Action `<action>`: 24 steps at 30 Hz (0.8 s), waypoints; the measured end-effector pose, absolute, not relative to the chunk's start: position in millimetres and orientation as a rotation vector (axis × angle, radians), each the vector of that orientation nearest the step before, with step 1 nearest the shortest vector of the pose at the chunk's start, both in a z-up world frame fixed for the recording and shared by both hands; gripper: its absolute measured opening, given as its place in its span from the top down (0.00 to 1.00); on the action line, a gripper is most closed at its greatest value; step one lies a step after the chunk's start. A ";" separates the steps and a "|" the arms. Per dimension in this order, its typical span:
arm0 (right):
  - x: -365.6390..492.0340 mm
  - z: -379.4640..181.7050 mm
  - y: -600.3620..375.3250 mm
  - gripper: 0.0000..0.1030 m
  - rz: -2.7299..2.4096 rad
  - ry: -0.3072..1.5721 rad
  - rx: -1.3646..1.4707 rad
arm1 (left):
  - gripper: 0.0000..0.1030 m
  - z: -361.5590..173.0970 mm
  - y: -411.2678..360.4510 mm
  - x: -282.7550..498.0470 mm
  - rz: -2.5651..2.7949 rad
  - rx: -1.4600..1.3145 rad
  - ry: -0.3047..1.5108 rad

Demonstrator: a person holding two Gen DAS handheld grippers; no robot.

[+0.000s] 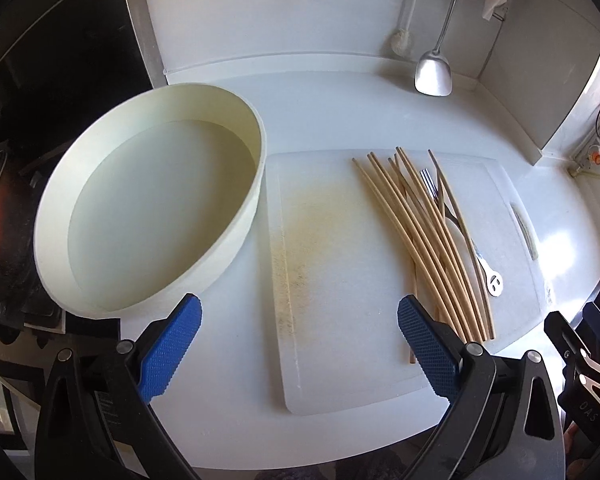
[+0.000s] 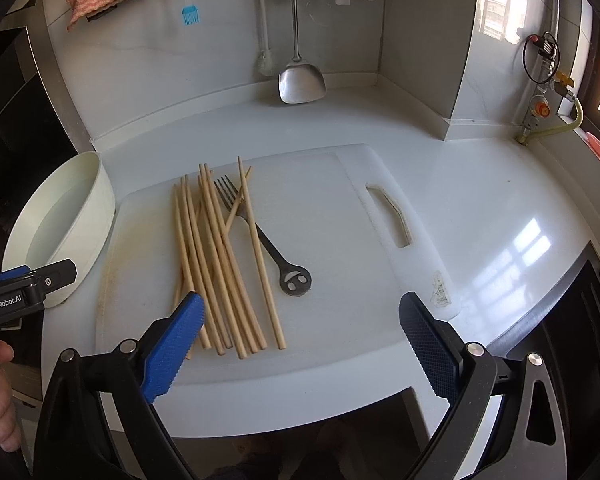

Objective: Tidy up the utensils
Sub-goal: 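Move both tools down toward the wooden chopsticks on the cutting board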

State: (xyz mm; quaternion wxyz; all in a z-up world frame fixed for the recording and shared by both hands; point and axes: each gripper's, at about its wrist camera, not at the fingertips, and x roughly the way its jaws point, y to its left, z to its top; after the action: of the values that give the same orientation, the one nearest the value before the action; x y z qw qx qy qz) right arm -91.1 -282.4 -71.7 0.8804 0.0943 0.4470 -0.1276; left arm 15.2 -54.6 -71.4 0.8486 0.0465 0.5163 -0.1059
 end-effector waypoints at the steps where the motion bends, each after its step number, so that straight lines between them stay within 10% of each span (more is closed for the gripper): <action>1: -89.3 -75.2 -285.2 0.09 -0.267 0.934 0.188 | 0.06 -74.9 -58.5 16.0 -0.220 0.092 1.086; 24: -13.6 -154.2 -313.6 0.09 -0.075 0.813 0.042 | 0.06 -140.7 -103.4 6.2 -0.063 -0.039 0.937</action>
State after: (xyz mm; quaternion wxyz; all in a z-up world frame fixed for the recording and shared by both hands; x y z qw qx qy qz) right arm -13.6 -313.6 -154.2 0.9176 0.0205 0.3954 -0.0363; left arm 6.2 -103.4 -140.7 0.8916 -0.0186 0.4515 -0.0302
